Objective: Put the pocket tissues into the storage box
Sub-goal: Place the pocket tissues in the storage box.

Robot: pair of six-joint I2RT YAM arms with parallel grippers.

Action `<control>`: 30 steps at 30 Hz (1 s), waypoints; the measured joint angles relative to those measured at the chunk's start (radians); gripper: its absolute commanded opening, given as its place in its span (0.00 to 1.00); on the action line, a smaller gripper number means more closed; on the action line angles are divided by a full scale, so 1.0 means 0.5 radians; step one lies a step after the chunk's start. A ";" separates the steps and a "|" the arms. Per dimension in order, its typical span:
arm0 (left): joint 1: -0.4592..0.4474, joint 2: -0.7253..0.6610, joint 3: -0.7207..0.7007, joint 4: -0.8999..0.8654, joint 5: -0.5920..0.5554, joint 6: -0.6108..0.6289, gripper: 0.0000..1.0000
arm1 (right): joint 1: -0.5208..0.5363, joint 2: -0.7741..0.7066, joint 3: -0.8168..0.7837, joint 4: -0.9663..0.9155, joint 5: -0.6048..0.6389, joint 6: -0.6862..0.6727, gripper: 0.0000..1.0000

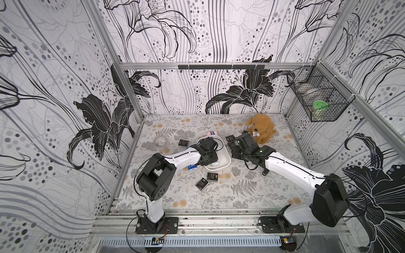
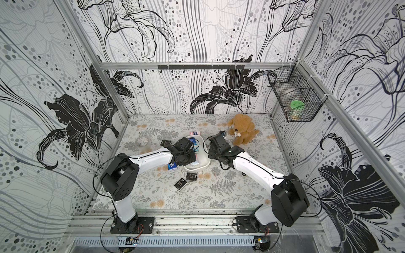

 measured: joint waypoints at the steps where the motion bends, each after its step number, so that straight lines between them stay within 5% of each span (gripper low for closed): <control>1: 0.000 0.001 0.011 -0.014 -0.008 0.002 0.50 | -0.001 0.020 0.010 -0.001 -0.023 -0.008 0.50; 9: 0.000 -0.043 0.146 -0.120 -0.039 0.022 0.58 | 0.008 0.214 0.131 0.000 -0.198 -0.104 0.51; 15: 0.041 -0.324 0.141 -0.219 -0.069 0.058 0.58 | 0.052 0.333 0.262 -0.002 -0.327 -0.185 0.54; 22: 0.452 -0.787 -0.186 -0.224 -0.076 0.137 0.58 | 0.085 0.578 0.401 -0.009 -0.468 -0.265 0.62; 30: 0.912 -0.959 -0.513 -0.250 -0.018 0.291 0.58 | 0.092 0.824 0.556 -0.063 -0.555 -0.335 0.65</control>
